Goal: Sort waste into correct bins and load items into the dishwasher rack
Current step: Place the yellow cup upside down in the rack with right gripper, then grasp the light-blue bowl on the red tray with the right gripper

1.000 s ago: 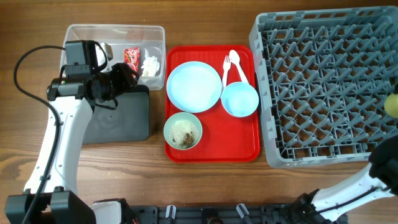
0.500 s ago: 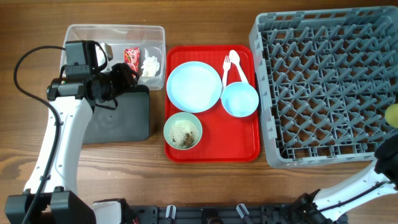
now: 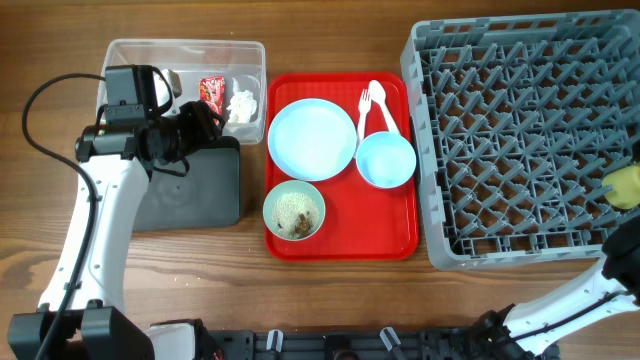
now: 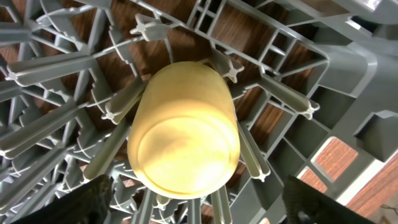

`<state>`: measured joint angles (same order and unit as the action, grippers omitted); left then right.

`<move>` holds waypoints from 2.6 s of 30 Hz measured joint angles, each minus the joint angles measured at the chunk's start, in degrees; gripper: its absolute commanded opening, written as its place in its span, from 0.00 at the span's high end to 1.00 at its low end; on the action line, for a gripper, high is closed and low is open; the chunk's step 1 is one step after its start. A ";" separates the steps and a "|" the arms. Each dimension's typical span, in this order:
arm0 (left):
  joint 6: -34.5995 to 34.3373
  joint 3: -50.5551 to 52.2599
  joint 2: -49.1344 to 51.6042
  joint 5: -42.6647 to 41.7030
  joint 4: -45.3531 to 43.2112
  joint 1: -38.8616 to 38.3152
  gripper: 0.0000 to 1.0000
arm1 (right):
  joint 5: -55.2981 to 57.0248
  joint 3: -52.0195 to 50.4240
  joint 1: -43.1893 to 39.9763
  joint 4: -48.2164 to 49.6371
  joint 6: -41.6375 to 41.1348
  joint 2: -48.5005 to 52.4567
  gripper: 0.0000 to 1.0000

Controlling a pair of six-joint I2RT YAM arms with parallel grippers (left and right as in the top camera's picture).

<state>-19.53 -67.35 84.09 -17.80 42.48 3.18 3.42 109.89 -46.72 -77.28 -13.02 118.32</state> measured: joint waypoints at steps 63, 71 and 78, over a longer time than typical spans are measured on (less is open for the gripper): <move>0.39 0.00 0.00 0.24 1.07 0.00 0.22 | 3.30 -46.01 73.85 29.44 -38.07 -18.21 0.59; 0.39 0.00 0.00 0.24 1.07 0.00 0.21 | 3.78 -47.71 73.85 30.64 -37.92 -18.21 0.90; 0.39 0.00 0.00 0.24 1.33 0.00 0.21 | 4.17 -47.71 73.85 32.11 -34.29 -18.27 0.96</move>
<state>-19.14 -67.35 84.09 -17.56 43.81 3.18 7.60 62.17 27.14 -45.17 -47.31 100.05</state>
